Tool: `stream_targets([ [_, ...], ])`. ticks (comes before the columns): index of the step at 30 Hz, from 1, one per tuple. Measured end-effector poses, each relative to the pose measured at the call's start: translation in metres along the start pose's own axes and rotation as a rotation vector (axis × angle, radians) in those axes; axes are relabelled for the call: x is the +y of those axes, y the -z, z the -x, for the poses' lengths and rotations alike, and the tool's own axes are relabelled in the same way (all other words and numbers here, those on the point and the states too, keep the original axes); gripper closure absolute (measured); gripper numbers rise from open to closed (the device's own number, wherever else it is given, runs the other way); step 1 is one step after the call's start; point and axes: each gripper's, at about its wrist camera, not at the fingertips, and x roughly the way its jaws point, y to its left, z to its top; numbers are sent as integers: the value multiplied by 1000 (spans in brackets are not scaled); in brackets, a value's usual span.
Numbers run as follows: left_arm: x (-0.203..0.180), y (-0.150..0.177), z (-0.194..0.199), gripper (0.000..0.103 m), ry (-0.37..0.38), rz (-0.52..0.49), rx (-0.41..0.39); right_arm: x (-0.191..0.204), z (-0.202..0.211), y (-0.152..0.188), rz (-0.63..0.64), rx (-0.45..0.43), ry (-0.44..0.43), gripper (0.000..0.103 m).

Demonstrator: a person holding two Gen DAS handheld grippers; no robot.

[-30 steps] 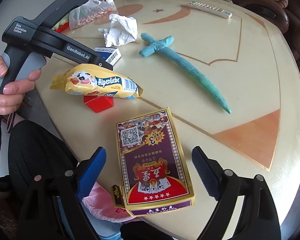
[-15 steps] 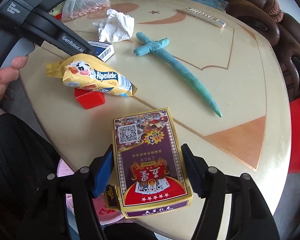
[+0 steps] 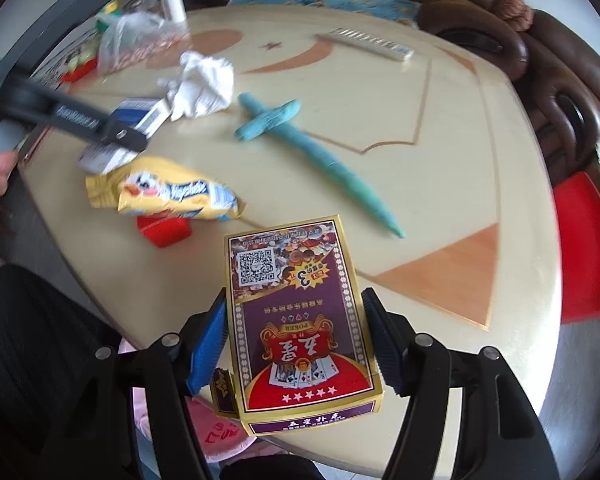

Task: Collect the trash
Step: 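Close the left tool on the medicine box while the right tool grips the card box, then lift the medicine box and card box toward the bin with both tools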

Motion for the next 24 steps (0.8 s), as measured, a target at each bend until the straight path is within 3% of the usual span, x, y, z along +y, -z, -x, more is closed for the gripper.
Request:
stream_targets([
  [11, 7, 23, 36, 41, -8, -6, -80, 5, 43, -4, -40, -80, 37, 40],
  [24, 0, 78, 91, 41, 19, -76, -196, 48, 105, 3, -10, -176, 25, 40],
])
